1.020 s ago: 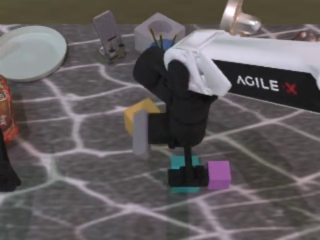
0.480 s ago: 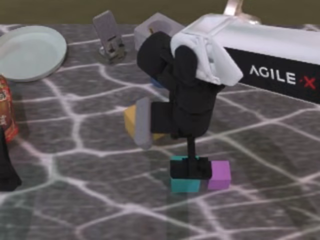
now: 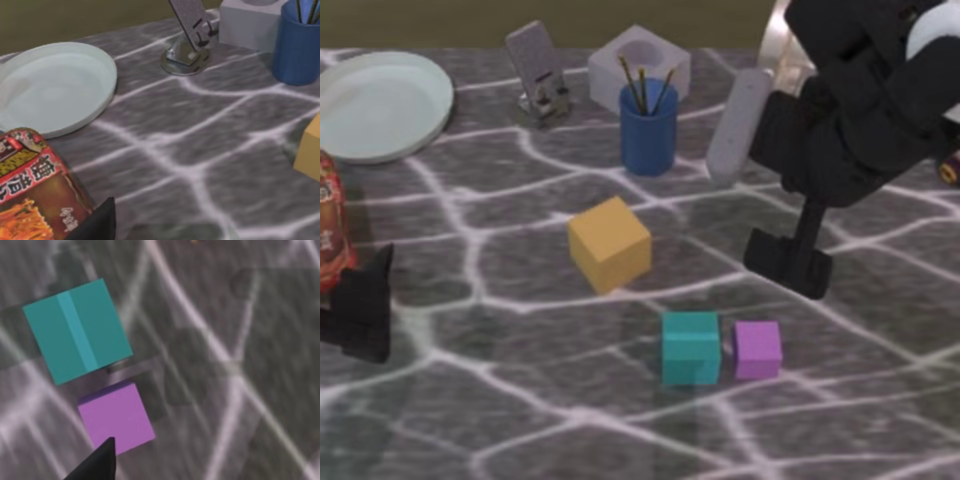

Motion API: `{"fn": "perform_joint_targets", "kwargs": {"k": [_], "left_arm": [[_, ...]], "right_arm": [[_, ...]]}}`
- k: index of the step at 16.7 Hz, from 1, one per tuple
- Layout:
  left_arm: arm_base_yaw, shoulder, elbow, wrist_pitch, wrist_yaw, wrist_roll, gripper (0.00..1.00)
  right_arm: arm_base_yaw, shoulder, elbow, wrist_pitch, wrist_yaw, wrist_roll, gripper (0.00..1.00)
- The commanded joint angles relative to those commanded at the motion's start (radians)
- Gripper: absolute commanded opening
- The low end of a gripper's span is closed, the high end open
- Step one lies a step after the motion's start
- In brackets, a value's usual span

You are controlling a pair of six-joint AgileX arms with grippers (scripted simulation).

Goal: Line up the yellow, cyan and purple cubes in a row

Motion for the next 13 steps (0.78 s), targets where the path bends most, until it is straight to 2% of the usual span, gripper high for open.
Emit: {"fn": "perform_joint_targets", "kwargs": {"k": [7,13], "left_arm": [[-0.179,0.805,0.561,-0.532,0.037,0.146,1.00],[-0.284,1.444,1.082,-0.857,0.017,0.251,1.00]], "right_arm": [[-0.248,-0.675,-0.537,0.342,-0.018,0.243,1.00],[-0.430,-1.214,-0.995,0.609,-0.002,0.450,1.00]]}}
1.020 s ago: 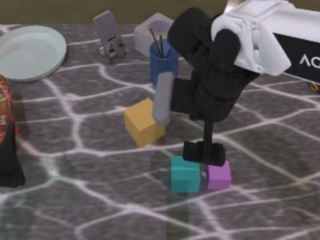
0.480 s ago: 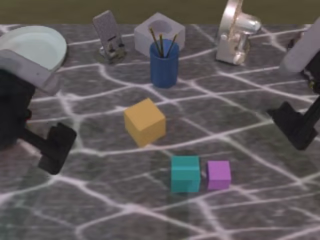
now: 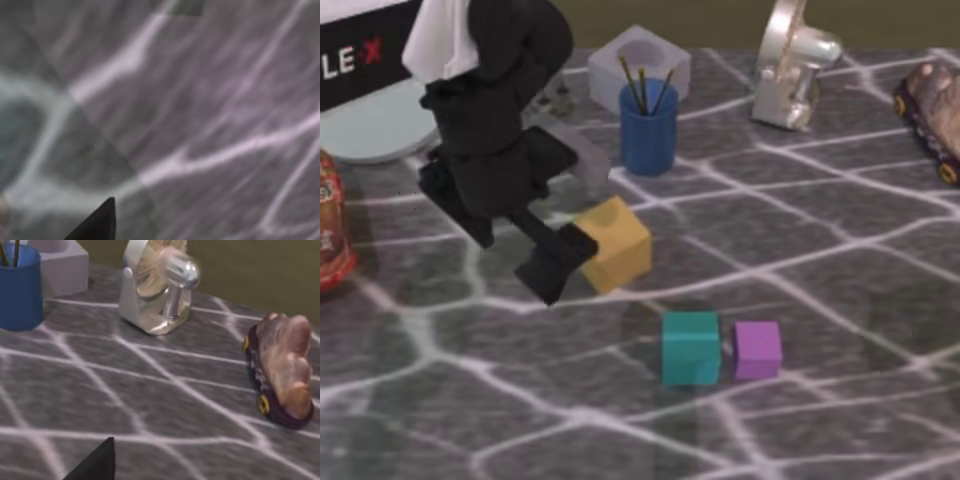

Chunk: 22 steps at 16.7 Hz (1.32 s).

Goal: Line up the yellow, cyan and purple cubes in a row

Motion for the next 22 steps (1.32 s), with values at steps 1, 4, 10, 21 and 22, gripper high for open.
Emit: {"fn": "perform_joint_targets", "kwargs": {"k": [1,4,10,21,22], "left_arm": [[-0.012,0.083,0.088,-0.030,-0.008,0.014,1.00],[-0.040,0.276,0.329,-0.077,-0.036,0.050,1.00],[-0.066,0.445,0.584,-0.073,-0.074,0.085,1.00],[-0.065,0.481,0.463,0.092,-0.075,0.088,1.00],[-0.065,0.492,0.431,0.138,-0.075,0.088,1.00]], "right_arm": [[-0.025,-0.075,-0.066,0.041,0.005,0.030,1.00],[-0.082,-0.258,-0.224,0.145,0.022,0.107,1.00],[-0.140,-0.461,-0.387,0.262,0.047,0.194,1.00],[-0.141,-0.465,-0.390,0.265,0.047,0.196,1.00],[-0.141,-0.465,-0.390,0.265,0.047,0.196,1.00]]}}
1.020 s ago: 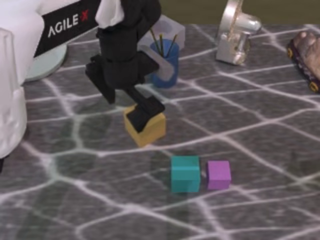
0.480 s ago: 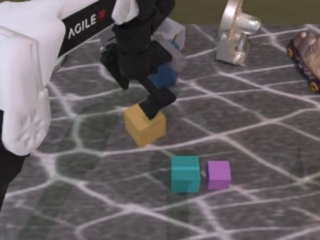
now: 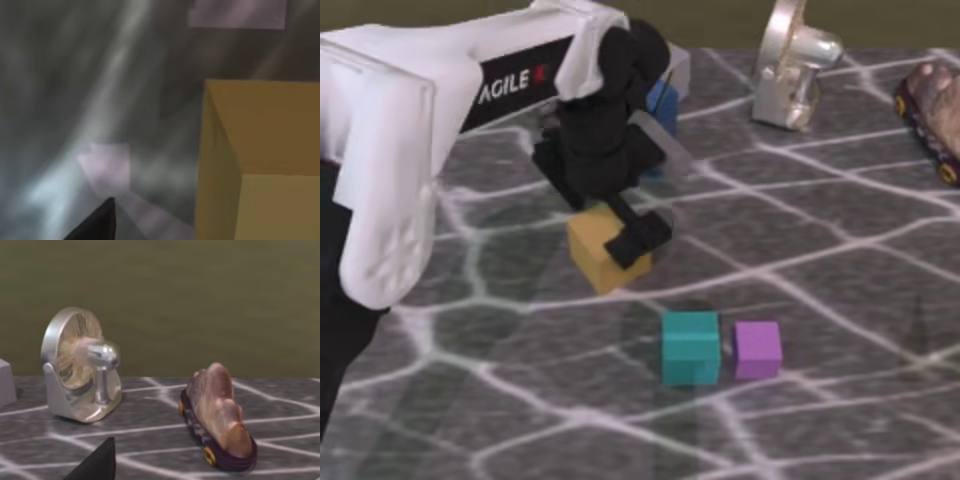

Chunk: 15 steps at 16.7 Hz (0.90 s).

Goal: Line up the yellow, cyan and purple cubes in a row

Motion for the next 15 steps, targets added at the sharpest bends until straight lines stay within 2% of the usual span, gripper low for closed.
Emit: {"fn": "perform_joint_targets", "kwargs": {"k": [3,7,15], "left_arm": [[-0.001,0.024,-0.070,0.086,0.000,0.000,1.00],[-0.001,0.027,-0.077,0.094,0.000,0.000,1.00],[-0.001,0.027,-0.077,0.094,0.000,0.000,0.40]], "right_arm": [[0.000,0.000,0.000,0.000,0.000,0.000,1.00],[0.000,0.000,0.000,0.000,0.000,0.000,1.00],[0.000,0.000,0.000,0.000,0.000,0.000,1.00]]}}
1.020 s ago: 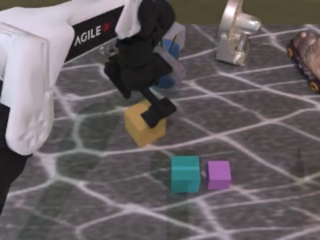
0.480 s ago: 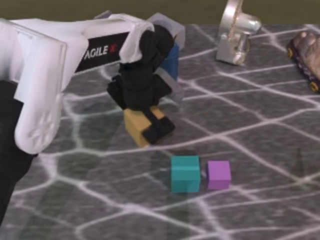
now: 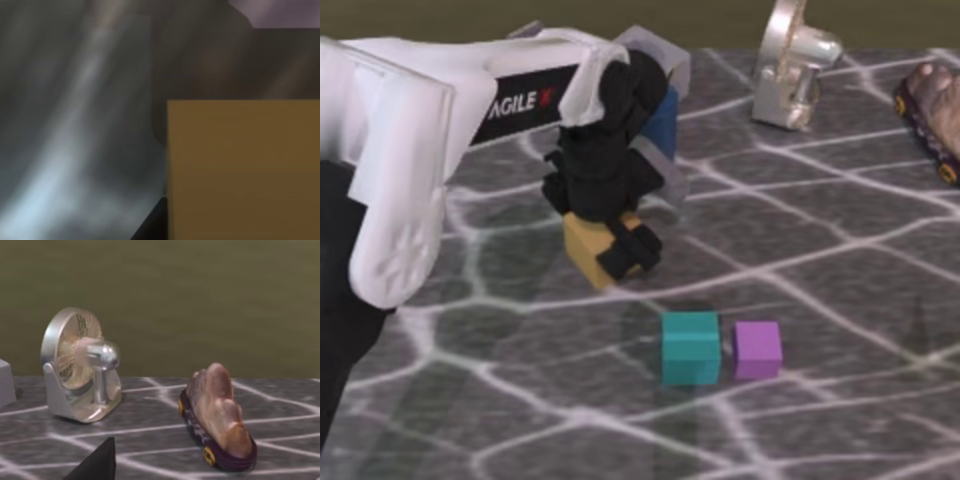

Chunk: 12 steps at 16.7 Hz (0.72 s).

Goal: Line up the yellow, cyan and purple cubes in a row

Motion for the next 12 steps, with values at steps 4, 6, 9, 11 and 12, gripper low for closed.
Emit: {"fn": "perform_joint_targets", "kwargs": {"k": [4,6,9,11,12], "left_arm": [[0.000,0.000,0.000,0.000,0.000,0.000,0.10],[0.000,0.000,0.000,0.000,0.000,0.000,0.00],[0.000,0.000,0.000,0.000,0.000,0.000,0.00],[0.000,0.000,0.000,0.000,0.000,0.000,0.00],[0.000,0.000,0.000,0.000,0.000,0.000,0.00]], "right_arm": [[0.000,0.000,0.000,0.000,0.000,0.000,1.00],[0.000,0.000,0.000,0.000,0.000,0.000,1.00],[0.000,0.000,0.000,0.000,0.000,0.000,1.00],[0.000,0.000,0.000,0.000,0.000,0.000,1.00],[0.000,0.000,0.000,0.000,0.000,0.000,1.00]]}}
